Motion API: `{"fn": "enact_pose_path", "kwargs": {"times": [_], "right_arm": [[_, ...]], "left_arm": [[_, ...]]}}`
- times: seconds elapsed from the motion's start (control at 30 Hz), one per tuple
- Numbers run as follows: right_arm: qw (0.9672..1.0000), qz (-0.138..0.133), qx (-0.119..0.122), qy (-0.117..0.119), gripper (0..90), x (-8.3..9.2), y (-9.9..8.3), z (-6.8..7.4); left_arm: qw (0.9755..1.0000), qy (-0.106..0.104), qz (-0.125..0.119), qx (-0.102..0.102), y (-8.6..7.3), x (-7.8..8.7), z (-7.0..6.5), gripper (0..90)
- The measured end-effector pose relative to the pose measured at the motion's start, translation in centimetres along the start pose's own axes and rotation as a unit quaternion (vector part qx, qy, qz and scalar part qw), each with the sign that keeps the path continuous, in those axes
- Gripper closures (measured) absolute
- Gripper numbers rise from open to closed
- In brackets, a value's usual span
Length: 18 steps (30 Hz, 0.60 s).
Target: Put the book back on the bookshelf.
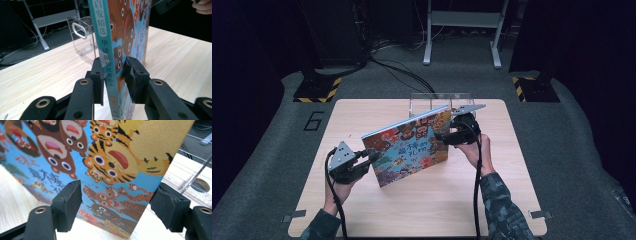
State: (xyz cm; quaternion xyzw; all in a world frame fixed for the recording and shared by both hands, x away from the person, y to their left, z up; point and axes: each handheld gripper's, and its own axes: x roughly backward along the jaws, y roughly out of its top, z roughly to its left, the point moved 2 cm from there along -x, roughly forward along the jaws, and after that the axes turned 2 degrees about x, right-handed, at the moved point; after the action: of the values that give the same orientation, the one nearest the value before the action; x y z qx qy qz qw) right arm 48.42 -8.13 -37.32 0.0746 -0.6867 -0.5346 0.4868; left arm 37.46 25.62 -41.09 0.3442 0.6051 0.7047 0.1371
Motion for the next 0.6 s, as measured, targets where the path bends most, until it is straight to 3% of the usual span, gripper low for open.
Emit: {"fn": "enact_pose_path", "kwargs": {"times": [0.03, 0.17, 0.27, 0.37, 0.5, 0.6], "right_arm": [[1.0000, 0.001, 0.003, -0.001, 26.1, -0.1, 0.1, 0.0], [1.0000, 0.002, 0.004, -0.008, 26.1, -0.4, 0.3, 0.1], [1.0000, 0.002, 0.001, -0.009, 26.6, -0.6, 0.4, 0.0], [1.0000, -0.005, -0.001, -0.006, 27.2, -0.6, 0.4, -0.2], [1.0000, -0.006, -0.001, -0.006, 26.8, -0.7, 0.4, -0.2], [1.0000, -0.004, -0.006, -0.005, 27.1, -0.5, 0.3, -0.1]], "left_arm": [[0.9999, -0.005, 0.012, -0.010, 0.0, 0.2, 0.0, 70.3], [0.9999, -0.003, 0.009, -0.012, 0.0, 0.4, -0.2, 71.1], [0.9999, -0.013, 0.007, -0.002, 0.0, 0.4, -0.3, 71.8], [0.9987, -0.045, 0.012, 0.021, 0.1, 0.4, 0.1, 73.2], [0.9962, -0.081, 0.023, 0.022, 1.0, 0.2, 0.5, 70.6], [0.9952, -0.092, 0.025, 0.022, 1.9, -0.3, 0.4, 69.3]]}}
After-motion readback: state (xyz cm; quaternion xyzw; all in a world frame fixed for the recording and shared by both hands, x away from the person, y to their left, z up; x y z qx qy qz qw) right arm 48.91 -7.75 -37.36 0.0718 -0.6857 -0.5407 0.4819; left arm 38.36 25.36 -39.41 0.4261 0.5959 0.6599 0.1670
